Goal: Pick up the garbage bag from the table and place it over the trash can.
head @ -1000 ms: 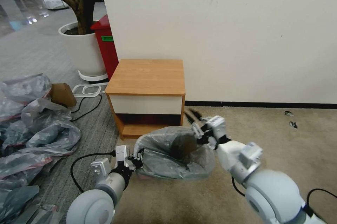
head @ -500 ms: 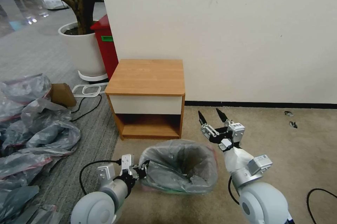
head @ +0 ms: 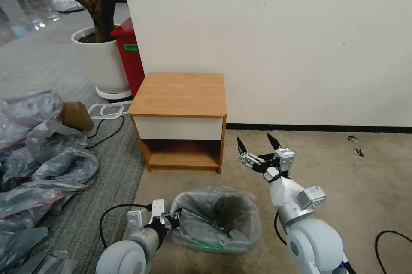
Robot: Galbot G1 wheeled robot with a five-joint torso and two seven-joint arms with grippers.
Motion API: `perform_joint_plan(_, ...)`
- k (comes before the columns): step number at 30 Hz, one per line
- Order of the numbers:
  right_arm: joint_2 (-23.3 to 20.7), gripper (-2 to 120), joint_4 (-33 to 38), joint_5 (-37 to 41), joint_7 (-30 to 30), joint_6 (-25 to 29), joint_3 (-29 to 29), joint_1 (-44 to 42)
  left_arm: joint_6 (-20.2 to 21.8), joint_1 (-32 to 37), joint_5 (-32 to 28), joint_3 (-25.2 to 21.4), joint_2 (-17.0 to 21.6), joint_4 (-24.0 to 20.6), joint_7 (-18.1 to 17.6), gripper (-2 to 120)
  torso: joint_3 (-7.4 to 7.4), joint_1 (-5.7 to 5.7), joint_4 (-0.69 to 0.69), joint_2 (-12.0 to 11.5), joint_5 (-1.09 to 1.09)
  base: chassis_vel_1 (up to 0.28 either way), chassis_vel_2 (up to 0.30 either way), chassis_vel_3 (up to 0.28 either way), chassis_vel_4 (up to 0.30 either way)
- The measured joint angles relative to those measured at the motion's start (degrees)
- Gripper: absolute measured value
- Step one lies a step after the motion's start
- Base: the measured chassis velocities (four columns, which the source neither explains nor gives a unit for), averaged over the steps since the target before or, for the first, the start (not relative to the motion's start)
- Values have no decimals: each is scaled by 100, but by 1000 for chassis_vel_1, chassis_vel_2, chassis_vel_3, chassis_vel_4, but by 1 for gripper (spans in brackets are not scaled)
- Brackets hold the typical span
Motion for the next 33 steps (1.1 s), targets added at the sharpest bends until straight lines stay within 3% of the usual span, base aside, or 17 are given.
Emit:
perform_joint_plan(5, -12, 100, -48, -2, -10, 4, 17, 66, -51, -2, 147, 58, -31, 147, 52, 9, 0, 0, 0, 0, 0, 0, 0, 0, 0)
perform_joint_plan(10, -36, 100, -78, 1, -16, 3, 44, 104, -123, -13, 251, 93, -57, 208, 76, 25, 0, 0, 0, 0, 1, 0, 0, 0, 0)
perform_joint_plan(18, -21, 100, -114, -4, -23, -24, 43, 115, -225, 53, 399, 100, -33, 42, 115, 61, 0, -1, 0, 0, 1, 0, 0, 0, 0)
perform_joint_plan(20, -14, 100, -119, -7, -23, -27, 37, 114, -232, 70, 404, 100, -36, 10, 113, 64, 0, -1, -1, 0, 1, 0, 0, 0, 0)
perform_joint_plan(23, 6, 100, -123, -19, -24, -40, 11, 108, -272, 127, 491, 112, -72, -27, 101, 79, 0, -1, 0, 0, 0, 0, 0, 0, 0)
perform_joint_plan(25, 7, 100, -123, -20, -24, -42, 10, 107, -275, 132, 499, 114, -74, -33, 101, 80, 0, -1, 0, 0, 1, 0, 0, 0, 0)
perform_joint_plan(28, -3, 100, -119, -24, -26, -49, 13, 102, -313, 167, 569, 119, -82, -121, 94, 96, 0, 0, 0, 0, 0, 0, 0, 0, 0)
perform_joint_plan(29, -3, 100, -119, -24, -26, -49, 13, 102, -313, 167, 569, 119, -82, -121, 94, 96, 0, 0, 0, 0, 0, 0, 0, 0, 0)
perform_joint_plan(31, -11, 100, -117, -28, -23, -52, 37, 84, -596, 206, 801, 112, -84, -254, 140, 99, 0, 0, 0, 0, 1, 0, 0, 0, 0)
perform_joint_plan(33, 23, 100, -111, -145, 54, -52, 112, 6, -1382, 250, 1254, 64, -82, -296, 354, 100, 0, 0, 0, 0, 1, 0, 0, 0, 0)
